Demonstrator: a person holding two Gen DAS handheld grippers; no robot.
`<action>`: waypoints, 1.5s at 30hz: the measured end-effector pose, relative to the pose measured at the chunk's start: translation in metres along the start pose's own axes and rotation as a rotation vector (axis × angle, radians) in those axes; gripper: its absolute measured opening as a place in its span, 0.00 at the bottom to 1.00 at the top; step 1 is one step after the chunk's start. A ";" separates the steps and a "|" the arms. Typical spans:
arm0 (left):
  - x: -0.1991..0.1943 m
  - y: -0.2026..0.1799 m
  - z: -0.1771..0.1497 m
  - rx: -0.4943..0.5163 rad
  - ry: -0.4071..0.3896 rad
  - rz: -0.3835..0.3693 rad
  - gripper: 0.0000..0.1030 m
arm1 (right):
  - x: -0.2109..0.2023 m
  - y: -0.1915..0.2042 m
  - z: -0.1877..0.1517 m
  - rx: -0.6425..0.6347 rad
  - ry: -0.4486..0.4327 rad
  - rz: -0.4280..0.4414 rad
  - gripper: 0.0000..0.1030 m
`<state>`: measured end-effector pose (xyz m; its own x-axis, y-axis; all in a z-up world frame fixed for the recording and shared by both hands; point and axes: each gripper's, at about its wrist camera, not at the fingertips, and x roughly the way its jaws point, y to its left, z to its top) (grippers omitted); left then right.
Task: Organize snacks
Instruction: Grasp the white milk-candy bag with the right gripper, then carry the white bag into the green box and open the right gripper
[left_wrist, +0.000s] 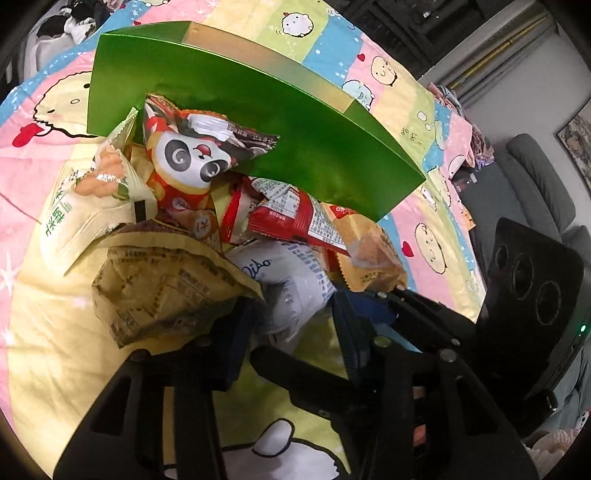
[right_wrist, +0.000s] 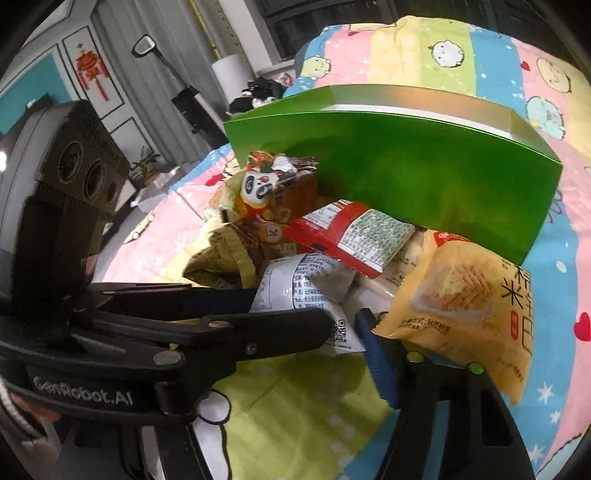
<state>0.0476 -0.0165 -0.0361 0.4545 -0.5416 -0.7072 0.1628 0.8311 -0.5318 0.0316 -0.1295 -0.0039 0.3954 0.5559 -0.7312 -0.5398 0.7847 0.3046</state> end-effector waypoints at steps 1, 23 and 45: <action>0.000 0.000 0.000 0.003 0.002 0.005 0.42 | 0.000 0.001 -0.001 -0.004 -0.002 0.006 0.58; -0.048 -0.050 -0.009 0.133 -0.082 -0.037 0.41 | -0.065 0.027 -0.017 -0.008 -0.146 -0.007 0.31; -0.014 -0.046 0.142 0.137 -0.126 -0.029 0.42 | -0.036 -0.031 0.113 -0.036 -0.246 -0.078 0.31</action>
<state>0.1582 -0.0292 0.0642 0.5527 -0.5522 -0.6242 0.2911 0.8297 -0.4763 0.1181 -0.1428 0.0813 0.6037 0.5473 -0.5797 -0.5248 0.8202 0.2278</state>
